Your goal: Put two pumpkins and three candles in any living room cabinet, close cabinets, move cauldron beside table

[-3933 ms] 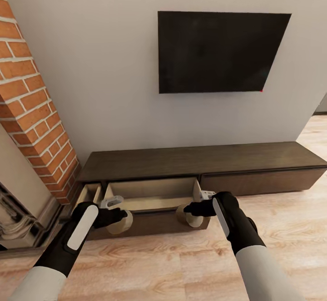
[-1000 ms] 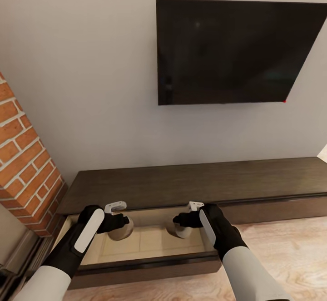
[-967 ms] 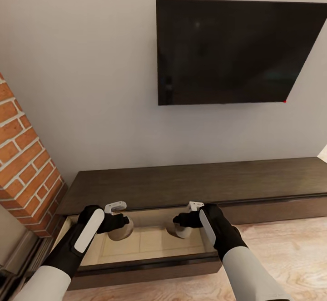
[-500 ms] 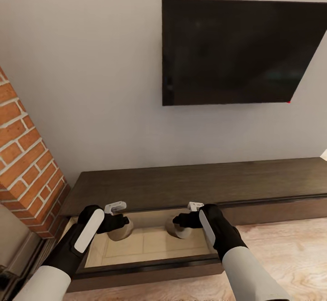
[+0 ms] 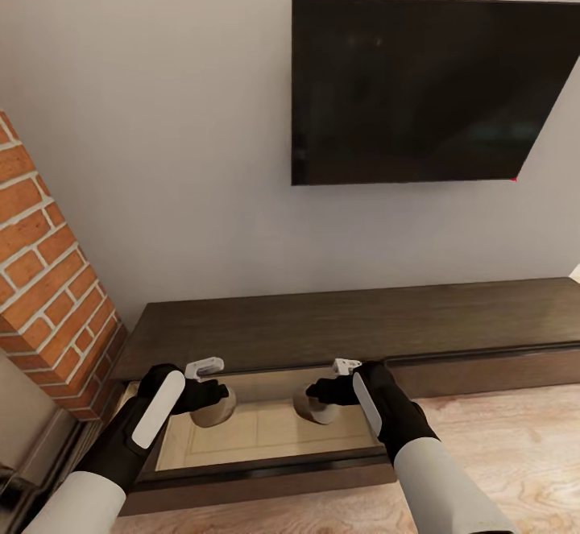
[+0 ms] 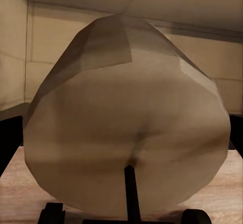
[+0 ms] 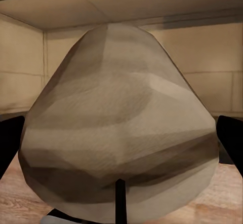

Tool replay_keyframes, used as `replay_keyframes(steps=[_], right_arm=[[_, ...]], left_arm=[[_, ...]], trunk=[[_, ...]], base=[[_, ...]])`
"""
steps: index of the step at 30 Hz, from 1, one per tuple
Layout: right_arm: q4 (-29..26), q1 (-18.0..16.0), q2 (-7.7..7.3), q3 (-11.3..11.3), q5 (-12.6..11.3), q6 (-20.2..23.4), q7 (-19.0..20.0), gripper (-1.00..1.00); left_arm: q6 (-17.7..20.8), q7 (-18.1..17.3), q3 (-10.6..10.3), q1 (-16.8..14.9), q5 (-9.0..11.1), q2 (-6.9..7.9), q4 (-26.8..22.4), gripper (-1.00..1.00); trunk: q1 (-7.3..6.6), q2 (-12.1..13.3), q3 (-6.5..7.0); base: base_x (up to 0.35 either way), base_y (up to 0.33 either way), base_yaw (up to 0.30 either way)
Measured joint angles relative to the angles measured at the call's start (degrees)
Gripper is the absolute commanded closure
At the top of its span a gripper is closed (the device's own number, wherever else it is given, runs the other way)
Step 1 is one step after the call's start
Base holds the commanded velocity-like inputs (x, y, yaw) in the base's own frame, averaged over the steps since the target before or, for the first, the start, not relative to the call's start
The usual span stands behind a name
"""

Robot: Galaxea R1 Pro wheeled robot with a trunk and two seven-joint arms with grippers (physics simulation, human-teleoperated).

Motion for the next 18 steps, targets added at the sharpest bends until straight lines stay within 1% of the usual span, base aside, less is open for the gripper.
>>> replay_keyframes(steps=[8,10,18], right_arm=[[-0.40,0.00,-0.07,0.00,-0.26,-0.22,0.60,1.00],[-0.55,0.00,-0.08,0.00,-0.30,-0.15,0.57,1.00],[-0.65,-0.01,-0.08,0.00,-0.28,0.05,0.53,1.00]], left_arm=[[0.01,-0.08,0.00,0.00,0.08,0.00,0.00,1.00],[0.01,-0.09,0.00,0.00,0.09,0.00,0.00,1.00],[0.03,-0.10,0.01,0.01,0.08,0.01,-0.02,1.00]], trunk=[[1.76,-3.21,-1.44],[2.20,-4.01,-1.80],[3.96,-7.22,-3.23]], base=[[0.000,0.000,0.000],[0.000,0.000,0.072],[0.000,0.000,0.237]])
